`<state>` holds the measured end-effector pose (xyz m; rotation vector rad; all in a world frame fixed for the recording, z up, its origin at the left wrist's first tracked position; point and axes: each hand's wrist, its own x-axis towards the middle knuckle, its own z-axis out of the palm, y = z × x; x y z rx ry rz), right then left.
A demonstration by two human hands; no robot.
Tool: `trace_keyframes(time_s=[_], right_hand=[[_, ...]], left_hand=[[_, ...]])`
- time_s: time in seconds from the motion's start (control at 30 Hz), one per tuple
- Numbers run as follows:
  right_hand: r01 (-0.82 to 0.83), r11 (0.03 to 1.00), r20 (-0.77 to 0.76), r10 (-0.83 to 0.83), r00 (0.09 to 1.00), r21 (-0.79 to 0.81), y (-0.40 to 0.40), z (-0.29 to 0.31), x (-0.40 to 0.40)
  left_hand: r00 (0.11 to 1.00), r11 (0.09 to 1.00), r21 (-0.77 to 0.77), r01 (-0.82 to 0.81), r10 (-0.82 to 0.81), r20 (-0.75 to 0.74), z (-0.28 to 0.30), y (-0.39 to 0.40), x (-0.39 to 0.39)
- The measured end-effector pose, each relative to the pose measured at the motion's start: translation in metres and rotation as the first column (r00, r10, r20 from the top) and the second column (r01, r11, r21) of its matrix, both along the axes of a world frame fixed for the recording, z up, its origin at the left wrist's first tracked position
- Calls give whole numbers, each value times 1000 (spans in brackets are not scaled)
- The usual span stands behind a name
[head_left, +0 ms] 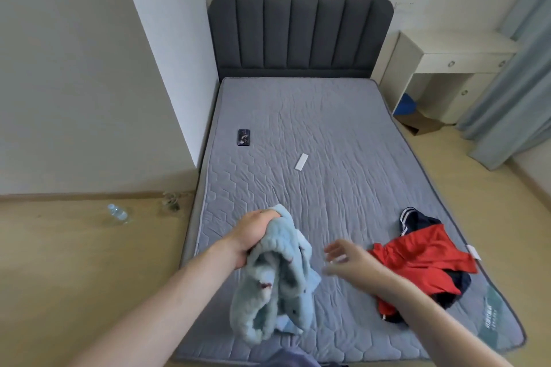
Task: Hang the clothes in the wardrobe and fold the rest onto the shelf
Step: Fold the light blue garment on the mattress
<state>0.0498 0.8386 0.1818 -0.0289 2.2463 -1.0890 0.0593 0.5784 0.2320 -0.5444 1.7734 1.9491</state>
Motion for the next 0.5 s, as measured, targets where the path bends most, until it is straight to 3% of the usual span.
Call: trace_keyframes(time_s=[0.07,0.1,0.2,0.33,0.4,0.5], right_hand=[[-213,973,28,216,976,-85,-22,6,31],[-221,962,9,225,974,-162,-34,9,41],[-51,928,-104,14,995,-368,-59,15,45],[19,934,-266,-121,956,-356,-66,28,31],[109,923,-297,-228,927,-368,-63,36,18],[238,852,-256,-388,886,-467,-62,56,-2]], left_hand=[[997,998,67,-2,-3,75,9,3,-2],[996,996,83,12,-20,91,12,5,-3],[993,996,50,79,-83,80,19,1,-8],[991,989,-60,135,-134,10,24,-20,-12],[975,953,-241,184,-207,-74,20,-36,-11],[932,772,-606,192,-336,-133,6,-49,5]])
